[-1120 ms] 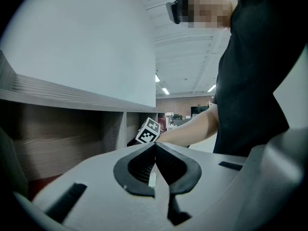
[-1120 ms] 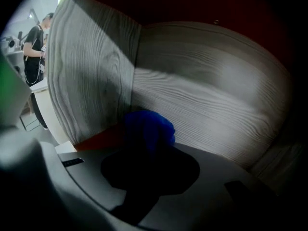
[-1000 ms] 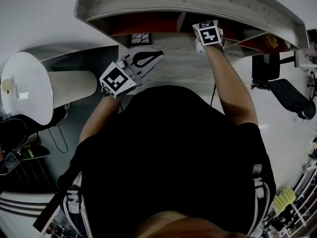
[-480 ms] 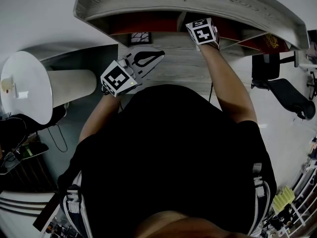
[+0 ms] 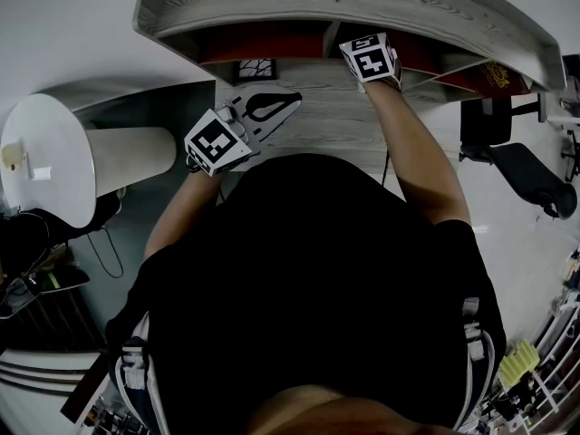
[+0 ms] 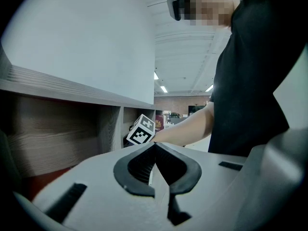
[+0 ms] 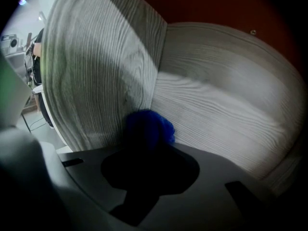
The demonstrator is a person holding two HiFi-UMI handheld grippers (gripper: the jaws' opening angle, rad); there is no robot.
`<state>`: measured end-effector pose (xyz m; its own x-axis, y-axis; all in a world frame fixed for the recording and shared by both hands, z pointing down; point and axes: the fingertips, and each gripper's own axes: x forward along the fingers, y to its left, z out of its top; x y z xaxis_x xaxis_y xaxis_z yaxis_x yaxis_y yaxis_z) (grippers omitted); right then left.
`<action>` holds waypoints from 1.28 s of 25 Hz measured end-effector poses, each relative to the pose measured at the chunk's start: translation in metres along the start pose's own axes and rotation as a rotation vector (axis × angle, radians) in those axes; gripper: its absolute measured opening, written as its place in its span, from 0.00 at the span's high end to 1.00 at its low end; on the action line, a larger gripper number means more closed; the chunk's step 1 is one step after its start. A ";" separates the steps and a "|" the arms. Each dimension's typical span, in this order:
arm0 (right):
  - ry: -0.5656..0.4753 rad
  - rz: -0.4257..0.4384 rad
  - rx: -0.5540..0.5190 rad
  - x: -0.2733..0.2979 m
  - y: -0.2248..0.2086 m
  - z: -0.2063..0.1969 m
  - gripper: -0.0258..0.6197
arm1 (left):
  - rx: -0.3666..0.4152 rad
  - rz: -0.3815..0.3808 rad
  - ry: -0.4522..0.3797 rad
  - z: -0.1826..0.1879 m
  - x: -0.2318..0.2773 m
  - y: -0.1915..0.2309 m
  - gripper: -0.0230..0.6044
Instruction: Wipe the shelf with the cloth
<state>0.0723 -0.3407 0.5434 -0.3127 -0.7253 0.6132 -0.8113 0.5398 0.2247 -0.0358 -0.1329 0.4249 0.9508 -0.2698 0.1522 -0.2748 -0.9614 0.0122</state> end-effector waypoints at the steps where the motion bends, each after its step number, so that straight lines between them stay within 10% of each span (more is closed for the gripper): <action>1: 0.002 0.001 0.000 0.000 0.000 0.000 0.85 | 0.001 0.000 0.001 0.000 0.000 0.000 0.94; 32: -0.191 0.046 0.118 -0.089 -0.003 -0.010 0.85 | 0.013 -0.089 -0.007 0.008 0.039 -0.021 0.94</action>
<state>0.1073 -0.2738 0.4957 -0.4294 -0.7749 0.4639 -0.8426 0.5286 0.1032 0.0079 -0.1233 0.4225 0.9723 -0.1839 0.1445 -0.1876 -0.9822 0.0125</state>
